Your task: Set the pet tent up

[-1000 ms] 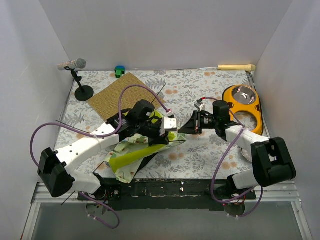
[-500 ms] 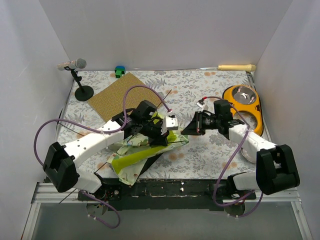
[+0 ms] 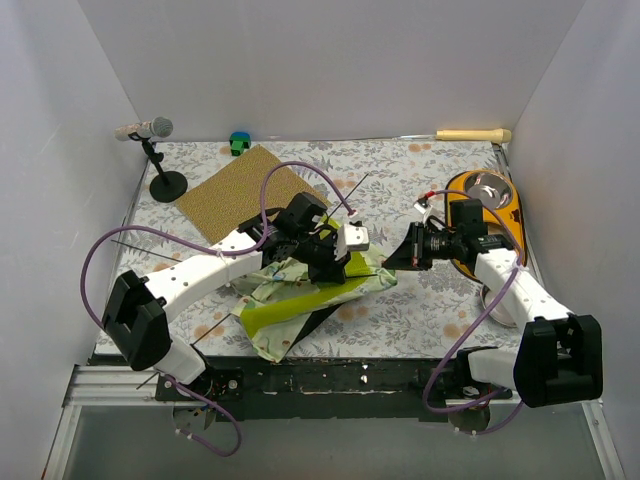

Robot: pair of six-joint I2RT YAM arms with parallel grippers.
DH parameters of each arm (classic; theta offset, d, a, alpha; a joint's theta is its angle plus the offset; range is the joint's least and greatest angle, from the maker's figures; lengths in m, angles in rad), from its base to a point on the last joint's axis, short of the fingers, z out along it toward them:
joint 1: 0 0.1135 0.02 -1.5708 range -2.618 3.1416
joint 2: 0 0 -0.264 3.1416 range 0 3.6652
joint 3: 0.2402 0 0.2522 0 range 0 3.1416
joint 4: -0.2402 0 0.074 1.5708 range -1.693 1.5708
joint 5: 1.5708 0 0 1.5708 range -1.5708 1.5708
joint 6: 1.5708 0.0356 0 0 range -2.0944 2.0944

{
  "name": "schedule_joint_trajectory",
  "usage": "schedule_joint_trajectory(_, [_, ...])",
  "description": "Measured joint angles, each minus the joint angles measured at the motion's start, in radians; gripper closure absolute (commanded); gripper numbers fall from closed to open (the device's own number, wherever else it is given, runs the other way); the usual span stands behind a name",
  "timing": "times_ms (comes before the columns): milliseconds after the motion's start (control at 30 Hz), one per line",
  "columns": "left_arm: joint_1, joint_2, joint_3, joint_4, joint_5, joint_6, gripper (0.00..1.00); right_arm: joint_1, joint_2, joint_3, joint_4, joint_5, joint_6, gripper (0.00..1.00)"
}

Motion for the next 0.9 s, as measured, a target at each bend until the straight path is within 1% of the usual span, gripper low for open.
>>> schedule_joint_trajectory(200, [0.0, 0.002, 0.0, 0.019, -0.003, -0.03, 1.0, -0.002, -0.031, 0.004, -0.031, 0.022, -0.03, 0.99])
schedule_joint_trajectory(533, [-0.003, 0.016, 0.0, 0.04, -0.009, -0.061, 1.0, 0.0, -0.036, 0.007, -0.036, 0.045, -0.047, 0.99])
schedule_joint_trajectory(900, [-0.003, 0.026, 0.006, 0.039, -0.024, -0.076, 1.0, 0.04, -0.037, 0.007, -0.024, 0.072, -0.047, 0.99])
